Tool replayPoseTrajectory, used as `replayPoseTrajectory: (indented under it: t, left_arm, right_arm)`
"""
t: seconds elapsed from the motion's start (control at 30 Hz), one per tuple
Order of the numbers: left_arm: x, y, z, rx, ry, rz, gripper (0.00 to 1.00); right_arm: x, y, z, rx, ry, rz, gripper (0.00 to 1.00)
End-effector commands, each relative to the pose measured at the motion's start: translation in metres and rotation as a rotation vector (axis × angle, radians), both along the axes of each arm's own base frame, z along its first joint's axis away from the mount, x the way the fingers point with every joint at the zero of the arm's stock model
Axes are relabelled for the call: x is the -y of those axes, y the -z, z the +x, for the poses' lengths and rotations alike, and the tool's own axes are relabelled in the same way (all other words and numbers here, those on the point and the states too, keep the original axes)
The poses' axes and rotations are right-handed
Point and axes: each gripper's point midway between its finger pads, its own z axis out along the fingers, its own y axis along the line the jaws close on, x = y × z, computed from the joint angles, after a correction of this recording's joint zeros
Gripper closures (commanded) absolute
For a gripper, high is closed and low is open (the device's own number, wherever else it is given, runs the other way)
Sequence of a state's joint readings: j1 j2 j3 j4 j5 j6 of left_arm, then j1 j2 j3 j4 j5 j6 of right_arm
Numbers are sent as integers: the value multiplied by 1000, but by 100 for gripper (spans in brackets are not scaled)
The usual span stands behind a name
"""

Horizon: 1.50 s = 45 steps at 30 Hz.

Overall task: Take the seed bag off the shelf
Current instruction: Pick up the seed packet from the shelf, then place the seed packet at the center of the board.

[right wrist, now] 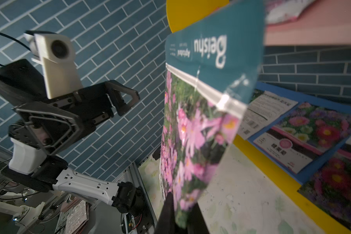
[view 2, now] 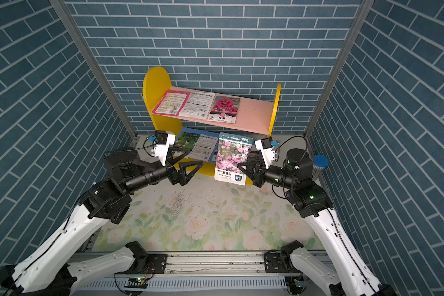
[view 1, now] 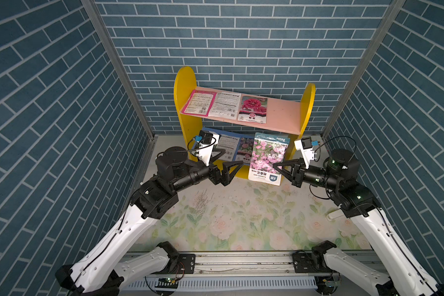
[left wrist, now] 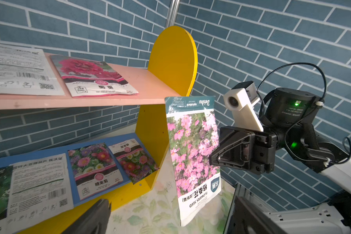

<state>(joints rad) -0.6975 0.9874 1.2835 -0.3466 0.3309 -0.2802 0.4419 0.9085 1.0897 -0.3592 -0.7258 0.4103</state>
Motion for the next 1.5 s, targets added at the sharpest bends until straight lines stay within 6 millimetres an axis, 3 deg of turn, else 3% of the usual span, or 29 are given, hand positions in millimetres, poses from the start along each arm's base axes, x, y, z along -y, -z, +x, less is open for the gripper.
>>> replayPoseTrajectory:
  t: [0.0,0.33,0.53,0.77,1.03,1.47]
  left_arm:
    - [-9,35,0,-51,-30,94,0]
    - [-17,45,-1,-70,-67,72,0]
    - [-23,47,5,-97,-126,57,0]
    - [-20,50,-4,-89,-79,14,0]
    - [-15,68,2,-151,-89,26,0]
    - [-27,71,2,-64,-134,10,0]
  right_arm:
    - [6,35,-5,-65,18,-60,100]
    - [1,150,-10,-284,60,-182,100]
    - [-15,199,-13,-357,43,-236,100]
    - [-32,237,1,-415,49,-273,100]
    - [-41,279,22,-483,84,-359,100]
    - [-39,313,44,-510,124,-479,100]
